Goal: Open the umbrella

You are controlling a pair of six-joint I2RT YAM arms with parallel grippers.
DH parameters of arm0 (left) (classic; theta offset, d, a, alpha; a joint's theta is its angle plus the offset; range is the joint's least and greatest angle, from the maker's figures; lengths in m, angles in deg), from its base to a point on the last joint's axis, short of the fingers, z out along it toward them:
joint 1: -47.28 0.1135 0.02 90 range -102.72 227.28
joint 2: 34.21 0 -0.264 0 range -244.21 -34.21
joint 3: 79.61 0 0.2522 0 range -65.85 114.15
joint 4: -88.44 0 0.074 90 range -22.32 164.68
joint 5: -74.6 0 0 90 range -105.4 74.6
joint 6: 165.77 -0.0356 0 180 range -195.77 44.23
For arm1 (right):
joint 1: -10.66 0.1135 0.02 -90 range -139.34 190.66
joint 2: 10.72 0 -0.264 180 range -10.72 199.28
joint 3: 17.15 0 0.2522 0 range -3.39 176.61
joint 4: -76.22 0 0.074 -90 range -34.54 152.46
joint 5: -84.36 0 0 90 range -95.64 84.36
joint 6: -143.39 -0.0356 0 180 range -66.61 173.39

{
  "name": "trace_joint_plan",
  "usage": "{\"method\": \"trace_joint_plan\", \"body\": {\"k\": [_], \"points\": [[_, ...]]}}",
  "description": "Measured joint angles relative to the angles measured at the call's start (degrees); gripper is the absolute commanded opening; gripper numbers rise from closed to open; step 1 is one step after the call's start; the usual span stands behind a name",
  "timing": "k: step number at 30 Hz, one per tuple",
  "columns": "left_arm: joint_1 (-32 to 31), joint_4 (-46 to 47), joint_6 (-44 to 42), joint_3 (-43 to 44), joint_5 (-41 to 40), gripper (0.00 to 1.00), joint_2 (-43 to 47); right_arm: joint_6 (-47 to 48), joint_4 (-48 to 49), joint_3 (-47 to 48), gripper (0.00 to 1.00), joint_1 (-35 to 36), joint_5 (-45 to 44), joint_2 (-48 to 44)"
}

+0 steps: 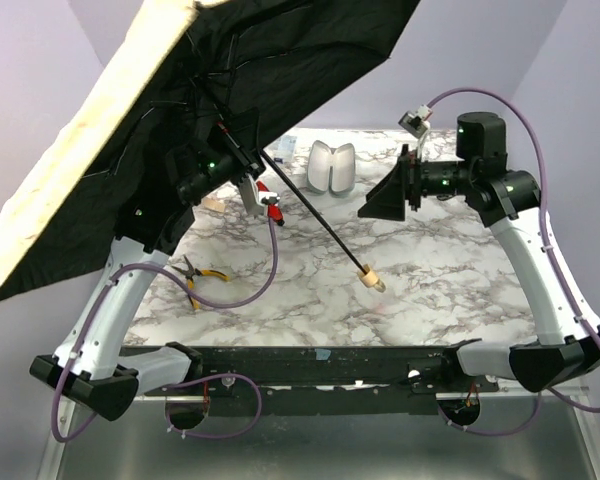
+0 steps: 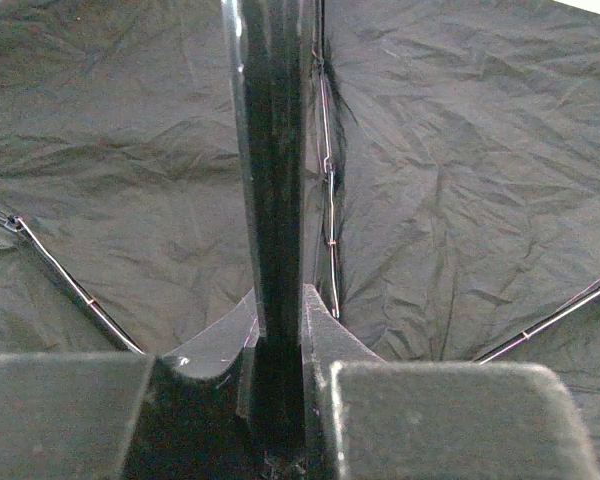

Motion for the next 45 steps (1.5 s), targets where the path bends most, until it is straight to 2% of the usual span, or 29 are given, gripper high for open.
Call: {"method": "trace_joint_plan", "body": {"k": [2,11,13,16,23,30,31,34,36,40,43,45], "points": [[0.00,0.98,-1.18,-0.74,-0.59,0.00,-0.70,0.35,-0.42,0.55,1.00,2.21,0.28,0.46],[0.00,4.35,-2.21,-1.22,-0.87,0.00,-3.06,0.94,-0.46,0.55,0.98,14.32,-0.94,3.98],[0.00,5.68,-2.21,-1.46,-0.79,0.00,-3.04,1.51,-0.50,0.46,0.93,16.94,-1.68,5.14],[0.00,7.08,-2.21,-2.16,-0.70,0.00,-3.04,2.93,-1.16,0.37,0.78,18.84,-2.62,6.36],[0.11,9.84,-2.21,-2.95,-0.61,0.00,-3.06,8.70,-6.84,-0.22,0.55,19.39,-4.42,7.45],[0.98,12.28,-2.21,-3.80,0.55,0.00,-2.95,13.79,-12.92,-3.43,0.24,19.39,-6.36,6.97],[1.09,12.26,-2.21,-4.39,0.90,0.00,-2.91,14.32,-13.09,-3.74,0.24,19.39,-6.43,6.75],[1.18,12.52,-2.21,-6.03,2.01,0.00,-2.89,14.71,-14.25,-4.22,0.41,19.50,-6.73,5.90],[1.22,12.15,-2.21,-6.45,2.86,0.00,-2.89,14.69,-14.60,-4.22,0.46,19.50,-6.71,5.49],[1.29,11.91,-2.21,-6.82,5.33,0.00,-2.32,14.16,-14.67,-3.74,0.45,19.50,-6.71,5.20],[1.29,11.96,-2.21,-6.82,6.12,0.00,-1.62,14.19,-14.69,-3.17,0.37,19.50,-6.69,5.09],[1.29,11.96,-2.21,-6.82,6.21,0.00,-1.29,13.97,-14.60,-3.26,0.35,19.50,-6.62,4.87]]}}
